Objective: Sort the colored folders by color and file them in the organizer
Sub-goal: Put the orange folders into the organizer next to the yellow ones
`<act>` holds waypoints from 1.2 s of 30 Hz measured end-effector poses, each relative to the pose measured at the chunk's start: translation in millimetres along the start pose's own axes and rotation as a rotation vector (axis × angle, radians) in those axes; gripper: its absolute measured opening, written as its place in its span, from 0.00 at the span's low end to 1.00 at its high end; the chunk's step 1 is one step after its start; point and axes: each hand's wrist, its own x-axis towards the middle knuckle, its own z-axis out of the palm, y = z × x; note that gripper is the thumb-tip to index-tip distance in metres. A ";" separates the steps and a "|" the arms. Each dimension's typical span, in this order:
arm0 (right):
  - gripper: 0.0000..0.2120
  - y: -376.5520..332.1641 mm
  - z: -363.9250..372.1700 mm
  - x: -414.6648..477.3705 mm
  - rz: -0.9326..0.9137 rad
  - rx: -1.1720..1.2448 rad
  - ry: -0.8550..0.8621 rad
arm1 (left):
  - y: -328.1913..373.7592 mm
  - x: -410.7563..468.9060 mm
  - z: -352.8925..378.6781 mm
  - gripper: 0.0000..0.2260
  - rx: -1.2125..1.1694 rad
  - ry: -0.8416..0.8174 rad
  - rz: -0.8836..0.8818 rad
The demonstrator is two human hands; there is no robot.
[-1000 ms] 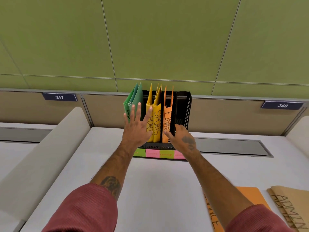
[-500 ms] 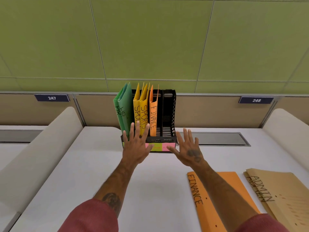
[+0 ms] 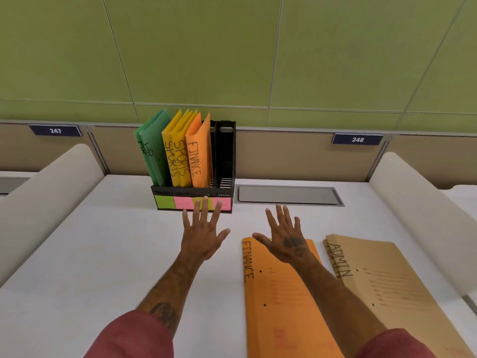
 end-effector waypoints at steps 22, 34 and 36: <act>0.42 69.7 65.5 -103.9 0.204 0.071 -0.136 | 101.8 -76.2 51.3 0.38 -0.038 -0.199 0.032; 0.39 94.1 96.2 -144.3 0.525 0.246 -0.291 | 134.4 -111.6 85.9 0.33 -0.381 -0.472 -0.446; 0.37 95.4 98.2 -146.9 0.549 0.246 -0.281 | 134.9 -112.1 90.0 0.32 -0.406 -0.506 -0.464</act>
